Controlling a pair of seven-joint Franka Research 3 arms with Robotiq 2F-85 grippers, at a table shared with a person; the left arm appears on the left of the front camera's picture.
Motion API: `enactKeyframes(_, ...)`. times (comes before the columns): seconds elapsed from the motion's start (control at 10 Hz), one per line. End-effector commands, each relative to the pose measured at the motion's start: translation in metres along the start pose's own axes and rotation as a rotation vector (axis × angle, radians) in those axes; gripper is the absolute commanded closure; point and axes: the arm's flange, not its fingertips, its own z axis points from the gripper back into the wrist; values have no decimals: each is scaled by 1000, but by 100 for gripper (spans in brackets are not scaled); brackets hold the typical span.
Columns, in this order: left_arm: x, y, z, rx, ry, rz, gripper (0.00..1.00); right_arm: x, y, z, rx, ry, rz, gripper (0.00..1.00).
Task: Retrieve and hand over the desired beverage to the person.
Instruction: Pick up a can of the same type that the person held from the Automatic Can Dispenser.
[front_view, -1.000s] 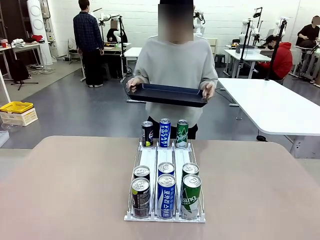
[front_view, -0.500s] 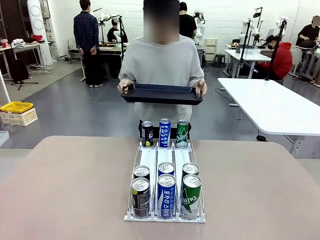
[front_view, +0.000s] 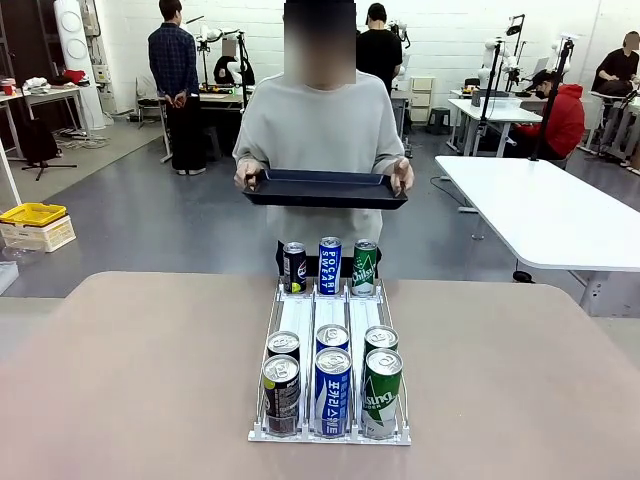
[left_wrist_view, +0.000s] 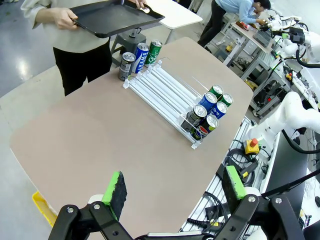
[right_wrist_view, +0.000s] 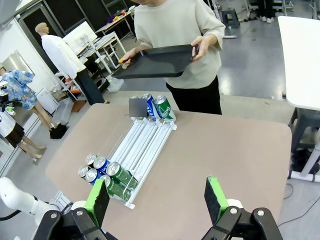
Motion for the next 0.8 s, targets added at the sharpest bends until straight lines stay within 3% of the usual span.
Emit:
enactKeyframes(0.0,0,0,2,-8,-14,-18,0,5,-1,-6,10,-15,8,0)
enactKeyframes(0.7,0,0,2,-8,-14,-18,0,5,-1,-6,10,-15,8,0)
